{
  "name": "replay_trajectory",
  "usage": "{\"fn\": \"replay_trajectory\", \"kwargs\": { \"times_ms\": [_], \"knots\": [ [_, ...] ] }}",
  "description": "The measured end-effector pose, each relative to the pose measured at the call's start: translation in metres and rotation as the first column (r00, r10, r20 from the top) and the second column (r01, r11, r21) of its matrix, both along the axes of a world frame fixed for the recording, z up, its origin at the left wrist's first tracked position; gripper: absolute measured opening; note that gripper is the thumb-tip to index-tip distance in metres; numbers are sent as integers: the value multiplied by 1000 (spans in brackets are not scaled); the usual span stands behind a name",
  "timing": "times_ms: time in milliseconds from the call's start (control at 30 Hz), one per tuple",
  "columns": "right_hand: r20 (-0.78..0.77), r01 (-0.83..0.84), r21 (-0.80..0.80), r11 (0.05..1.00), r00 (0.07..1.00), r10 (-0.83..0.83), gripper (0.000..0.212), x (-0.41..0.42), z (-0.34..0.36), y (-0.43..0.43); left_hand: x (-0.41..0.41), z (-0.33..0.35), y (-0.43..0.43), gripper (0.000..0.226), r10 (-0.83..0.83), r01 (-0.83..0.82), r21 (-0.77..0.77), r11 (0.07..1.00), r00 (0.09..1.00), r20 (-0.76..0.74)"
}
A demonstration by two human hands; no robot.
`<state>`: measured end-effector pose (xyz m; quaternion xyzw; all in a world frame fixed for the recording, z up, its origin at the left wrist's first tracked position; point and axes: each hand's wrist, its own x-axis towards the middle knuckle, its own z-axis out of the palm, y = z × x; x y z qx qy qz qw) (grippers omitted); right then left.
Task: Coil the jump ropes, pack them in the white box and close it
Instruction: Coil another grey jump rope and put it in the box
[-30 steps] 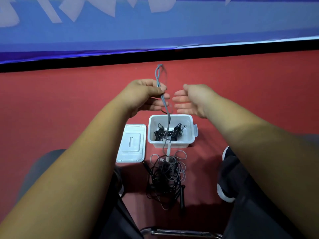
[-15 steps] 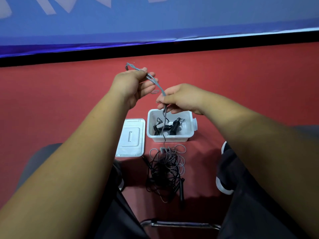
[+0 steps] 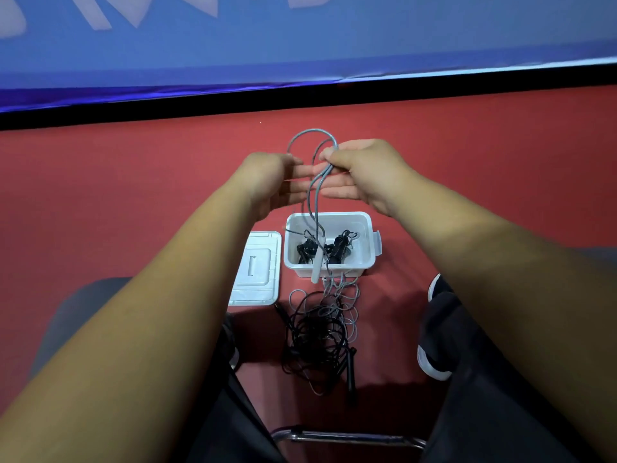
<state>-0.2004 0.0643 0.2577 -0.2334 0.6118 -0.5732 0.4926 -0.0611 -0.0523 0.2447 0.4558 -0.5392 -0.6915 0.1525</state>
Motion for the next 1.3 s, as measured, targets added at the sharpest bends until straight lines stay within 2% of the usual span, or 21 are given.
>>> {"fn": "replay_trajectory", "kwargs": {
  "times_ms": [133, 300, 400, 467, 667, 733, 833, 900, 967, 1033, 1067, 1167, 1233, 1300],
  "knots": [
    [161, 115, -58, 992, 981, -104, 17, -4, 4, -3, -1, -1, 14, 39, -233, 243, -77, 967, 965, 123],
    [315, 224, -123, 967, 933, -176, 11, -8, 8, -4, -2, -11, 22, 39, -404, 429, -88, 899, 889, 216],
    [411, 285, -146, 948, 889, -204, 8, -9, 8, -4, -1, -17, 19, 22, -396, 436, -175, 883, 891, 223],
    [445, 322, -151, 935, 866, -227, 8, -10, 9, -3, -2, -17, 17, 19, -360, 407, -236, 883, 907, 219],
    [460, 388, -134, 912, 839, -289, 11, -19, 5, -7, -3, -8, 16, 15, -351, 376, -216, 901, 925, 144],
    [437, 387, -92, 917, 844, -313, 12, -22, 1, -9, -2, -4, 16, 15, -350, 375, -200, 905, 925, 147],
    [312, 269, 56, 961, 910, -273, 31, -24, -7, -8, -1, 3, 16, 18, -340, 357, -163, 920, 933, 120],
    [131, 117, 197, 973, 981, -144, 31, -20, -14, -6, 0, 9, 15, 23, -325, 331, -127, 935, 943, 69],
    [-44, -51, 336, 940, 997, 69, 45, -13, -22, -1, 0, 14, 14, 25, -273, 272, -72, 960, 962, 2],
    [-116, -181, 411, 893, 962, 248, 60, -7, -29, 1, 0, 16, 13, 26, -198, 197, -25, 980, 979, -54],
    [-117, -253, 423, 870, 937, 329, 59, -3, -31, 2, 0, 16, 12, 27, -168, 168, -9, 986, 983, -76],
    [-168, -411, 434, 802, 837, 520, 30, 3, -25, 8, 1, 14, 7, 24, -115, 118, 22, 993, 988, -106],
    [-269, -416, 434, 799, 787, 555, 31, 3, -24, 12, 2, 12, 5, 14, -93, 95, 21, 995, 992, -85],
    [-316, -372, 419, 828, 795, 517, 32, 1, -26, 15, 2, 11, 2, 17, -57, 58, 34, 998, 998, -29]
  ]
}}
